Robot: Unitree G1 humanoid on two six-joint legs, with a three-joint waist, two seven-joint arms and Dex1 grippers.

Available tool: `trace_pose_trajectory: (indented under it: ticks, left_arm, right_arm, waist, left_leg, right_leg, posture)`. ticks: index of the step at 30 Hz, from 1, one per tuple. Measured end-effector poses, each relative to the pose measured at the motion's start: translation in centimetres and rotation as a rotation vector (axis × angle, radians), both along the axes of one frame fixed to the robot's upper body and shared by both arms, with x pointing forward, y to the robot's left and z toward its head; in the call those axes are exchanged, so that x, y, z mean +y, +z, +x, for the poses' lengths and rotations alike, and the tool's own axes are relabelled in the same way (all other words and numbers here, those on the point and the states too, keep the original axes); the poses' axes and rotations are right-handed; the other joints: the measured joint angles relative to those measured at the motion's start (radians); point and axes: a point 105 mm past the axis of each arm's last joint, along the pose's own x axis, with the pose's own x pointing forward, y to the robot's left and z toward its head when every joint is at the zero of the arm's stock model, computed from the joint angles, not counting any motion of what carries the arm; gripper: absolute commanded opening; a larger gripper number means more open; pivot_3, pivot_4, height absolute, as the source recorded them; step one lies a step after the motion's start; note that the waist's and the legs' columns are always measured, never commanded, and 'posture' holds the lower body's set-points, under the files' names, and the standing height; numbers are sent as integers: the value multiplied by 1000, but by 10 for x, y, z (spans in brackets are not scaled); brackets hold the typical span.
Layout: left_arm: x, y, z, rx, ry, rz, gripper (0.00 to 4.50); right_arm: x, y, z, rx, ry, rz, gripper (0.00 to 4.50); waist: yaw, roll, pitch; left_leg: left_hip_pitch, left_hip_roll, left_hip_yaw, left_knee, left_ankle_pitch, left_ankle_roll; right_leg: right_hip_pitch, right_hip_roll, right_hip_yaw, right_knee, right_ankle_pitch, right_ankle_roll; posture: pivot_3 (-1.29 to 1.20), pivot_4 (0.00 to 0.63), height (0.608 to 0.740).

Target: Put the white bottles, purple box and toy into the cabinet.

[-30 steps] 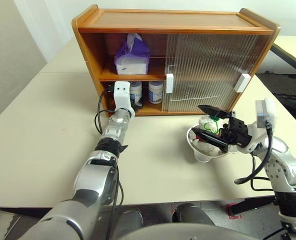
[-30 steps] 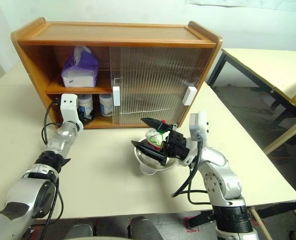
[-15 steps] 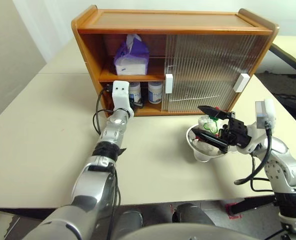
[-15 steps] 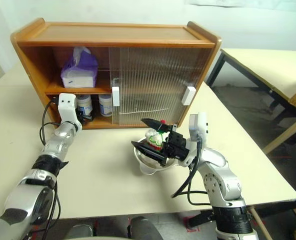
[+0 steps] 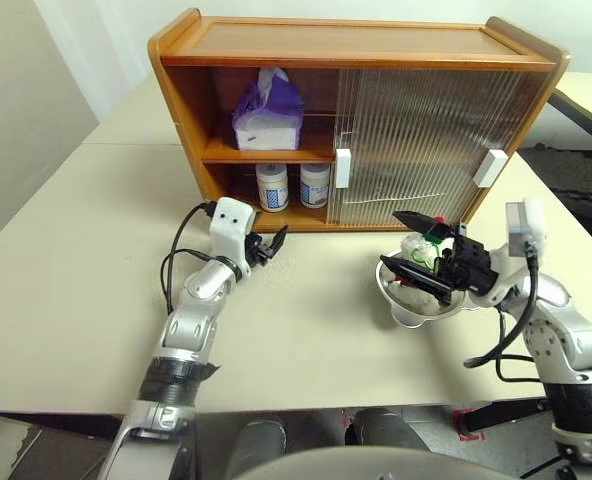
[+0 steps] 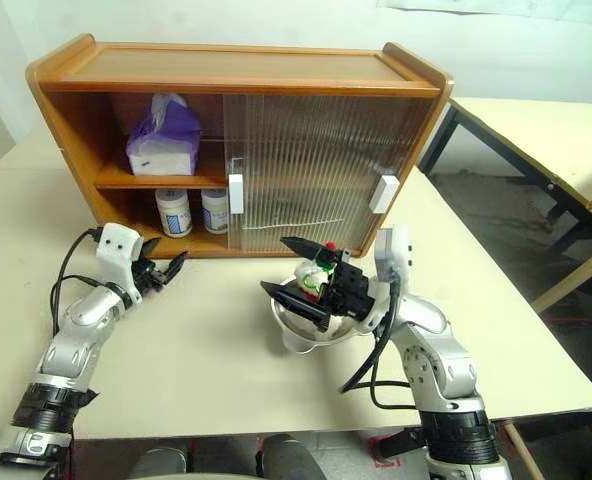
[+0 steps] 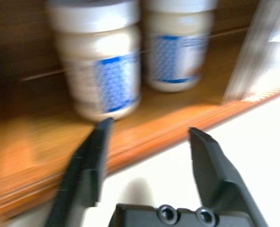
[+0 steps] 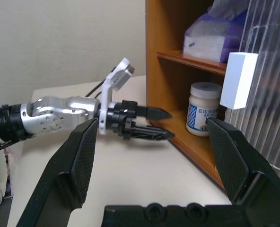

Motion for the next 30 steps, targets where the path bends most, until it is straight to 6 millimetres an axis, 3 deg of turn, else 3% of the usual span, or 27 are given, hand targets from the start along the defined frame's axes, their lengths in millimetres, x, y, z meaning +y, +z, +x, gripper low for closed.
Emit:
trace_pose_trajectory:
  ticks: [6,10,16,25,30]
  left_arm:
    - [-57,31,-20,-159,-374,-18,23]
    - [-74,49,-24,-260,-477,-37,23]
    - [-90,75,-16,-409,-483,-21,23]
    - [-115,77,4,-532,-425,170,23]
    - [-108,82,20,-573,-286,241,23]
  right_arm:
    - [-1,0,2,-6,4,-1,4500]
    - [-1,0,2,-5,5,-1,4500]
    - [-1,-1,2,-4,6,-4,4500]
    - [-1,-2,1,-5,0,4,4500]
    - [-1,-4,0,6,-8,5,4500]
  waist:
    - [7,0,0]
    - [6,0,0]
    - [5,0,0]
    - [0,0,0]
    - [-9,0,0]
  left_leg:
    - [1,0,0,0,0,0]
    - [1,0,0,1,0,0]
    - [1,0,0,3,-1,1]
    - [0,0,0,4,-1,2]
    - [0,0,0,3,-1,2]
  right_leg:
    - [0,0,0,2,1,-1]
    - [0,0,0,3,1,0]
    - [2,0,0,3,1,1]
    - [2,0,0,1,1,4]
    - [2,0,0,0,0,9]
  posture:
    - [-142,0,740]
    - [-143,0,740]
    - [-143,0,740]
    - [-154,0,740]
    - [-157,0,740]
